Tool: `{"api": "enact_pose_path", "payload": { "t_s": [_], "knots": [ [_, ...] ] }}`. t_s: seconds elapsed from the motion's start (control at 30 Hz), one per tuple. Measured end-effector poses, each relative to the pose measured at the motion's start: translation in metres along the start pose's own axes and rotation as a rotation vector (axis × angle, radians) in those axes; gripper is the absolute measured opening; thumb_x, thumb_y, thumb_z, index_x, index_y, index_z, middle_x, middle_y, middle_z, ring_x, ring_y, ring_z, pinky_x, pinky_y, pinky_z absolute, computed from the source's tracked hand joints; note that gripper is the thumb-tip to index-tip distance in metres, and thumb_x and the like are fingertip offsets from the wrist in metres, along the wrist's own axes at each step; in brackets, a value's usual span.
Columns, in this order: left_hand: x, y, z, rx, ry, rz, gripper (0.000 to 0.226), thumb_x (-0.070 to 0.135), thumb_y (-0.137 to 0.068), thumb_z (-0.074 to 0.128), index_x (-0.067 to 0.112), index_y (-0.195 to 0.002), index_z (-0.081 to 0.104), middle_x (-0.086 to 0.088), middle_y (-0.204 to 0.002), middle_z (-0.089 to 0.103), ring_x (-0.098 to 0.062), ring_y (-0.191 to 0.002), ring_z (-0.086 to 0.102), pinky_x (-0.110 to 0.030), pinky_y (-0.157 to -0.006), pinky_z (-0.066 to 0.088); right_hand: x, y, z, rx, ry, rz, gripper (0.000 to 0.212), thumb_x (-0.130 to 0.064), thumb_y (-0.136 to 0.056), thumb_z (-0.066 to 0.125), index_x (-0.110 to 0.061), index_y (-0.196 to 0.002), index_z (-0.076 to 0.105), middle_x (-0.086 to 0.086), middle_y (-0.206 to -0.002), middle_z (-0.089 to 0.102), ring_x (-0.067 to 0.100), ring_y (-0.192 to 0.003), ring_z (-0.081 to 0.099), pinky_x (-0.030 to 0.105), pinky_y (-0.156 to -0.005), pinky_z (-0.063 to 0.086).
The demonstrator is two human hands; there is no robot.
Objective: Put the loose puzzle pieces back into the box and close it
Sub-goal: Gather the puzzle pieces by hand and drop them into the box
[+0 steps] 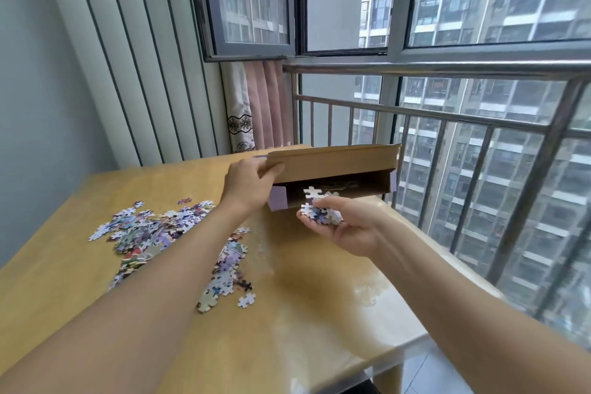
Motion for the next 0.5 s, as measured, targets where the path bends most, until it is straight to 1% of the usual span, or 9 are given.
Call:
{"api": "enact_pose_path", "payload": {
  "t_s": [0.07,0.1,0.2,0.23,0.33,0.37,0.4,0.47,0.5],
  "knots": [
    [-0.002,0.002,-0.002,0.005,0.029,-0.011,0.014,0.034,-0.094,0.068,0.026,-0.097,0.079,0.009,-0.087,0.076,-0.018,-0.089,0.069,-0.039,-0.084,0.056,-0.008,-0.004,-0.002,0.039,-0.025,-0.017,0.038,0.013,-0.088,0.064,0.007,-0.124,0.052,0.035,-0.125,0.05,0.045,-0.105,0.064,0.045,-0.067,0.063],
    [-0.002,0.002,-0.003,0.009,0.035,-0.008,0.014,0.034,-0.094,0.068,0.027,-0.098,0.079,0.01,-0.087,0.076,-0.018,-0.089,0.069,-0.039,-0.083,0.056,-0.01,-0.006,-0.003,0.058,-0.04,-0.018,0.036,0.013,-0.088,0.064,0.008,-0.122,0.053,0.035,-0.122,0.051,0.045,-0.104,0.063,0.047,-0.074,0.062],
    [-0.001,0.002,-0.004,0.011,0.041,0.012,0.017,0.035,-0.094,0.068,0.025,-0.101,0.08,0.01,-0.086,0.076,-0.02,-0.088,0.069,-0.039,-0.081,0.057,-0.019,-0.011,-0.004,0.094,-0.057,-0.018,0.024,0.012,-0.091,0.062,0.011,-0.113,0.055,0.033,-0.113,0.052,0.044,-0.103,0.062,0.044,-0.092,0.058],
    [0.0,0.002,-0.004,0.005,0.045,0.019,0.018,0.035,-0.094,0.068,0.025,-0.102,0.08,0.01,-0.087,0.076,-0.021,-0.088,0.069,-0.038,-0.08,0.056,-0.022,-0.012,-0.003,0.109,-0.048,-0.024,0.02,0.011,-0.091,0.061,0.011,-0.11,0.055,0.033,-0.108,0.052,0.044,-0.102,0.062,0.044,-0.095,0.056],
    [0.001,0.0,-0.005,-0.006,0.054,0.029,0.018,0.037,-0.094,0.067,0.026,-0.1,0.08,0.008,-0.085,0.076,-0.021,-0.086,0.069,-0.039,-0.08,0.056,-0.033,-0.012,0.003,0.158,0.004,-0.055,0.013,0.011,-0.093,0.06,0.009,-0.105,0.055,0.031,-0.101,0.052,0.044,-0.098,0.061,0.043,-0.096,0.056],
    [0.002,0.0,-0.005,-0.008,0.061,0.031,0.018,0.037,-0.094,0.067,0.026,-0.098,0.08,0.01,-0.081,0.075,-0.02,-0.081,0.068,-0.038,-0.077,0.055,-0.036,-0.013,0.005,0.166,0.019,-0.064,0.011,0.01,-0.093,0.059,0.009,-0.103,0.054,0.03,-0.101,0.052,0.044,-0.099,0.061,0.043,-0.095,0.056],
    [0.003,-0.001,-0.006,-0.006,0.071,0.031,0.017,0.037,-0.094,0.067,0.026,-0.097,0.08,0.014,-0.075,0.073,-0.015,-0.073,0.064,-0.034,-0.071,0.052,-0.04,-0.016,0.007,0.178,0.036,-0.072,0.01,0.01,-0.094,0.058,0.009,-0.104,0.054,0.03,-0.103,0.053,0.043,-0.101,0.061,0.042,-0.095,0.056],
    [0.007,-0.002,-0.007,-0.004,0.071,0.026,0.014,0.034,-0.095,0.067,0.027,-0.096,0.079,0.024,-0.057,0.062,-0.001,-0.057,0.05,-0.025,-0.061,0.041,-0.044,-0.021,0.01,0.206,0.062,-0.066,0.011,0.007,-0.096,0.057,0.009,-0.107,0.055,0.029,-0.114,0.054,0.043,-0.109,0.062,0.042,-0.094,0.056],
    [0.009,-0.004,-0.007,-0.003,0.069,0.025,0.014,0.034,-0.096,0.067,0.028,-0.097,0.079,0.027,-0.051,0.058,0.001,-0.054,0.046,-0.022,-0.059,0.037,-0.046,-0.025,0.012,0.215,0.075,-0.066,0.015,0.005,-0.097,0.055,0.009,-0.111,0.056,0.029,-0.121,0.054,0.043,-0.114,0.06,0.043,-0.094,0.056]
  ]
}}
Point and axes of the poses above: each hand's wrist, its own y-axis away from the middle knuckle, its own z-axis out of the palm, x = y × z, the point moved 5 cm from there along -y, towards the middle knuckle
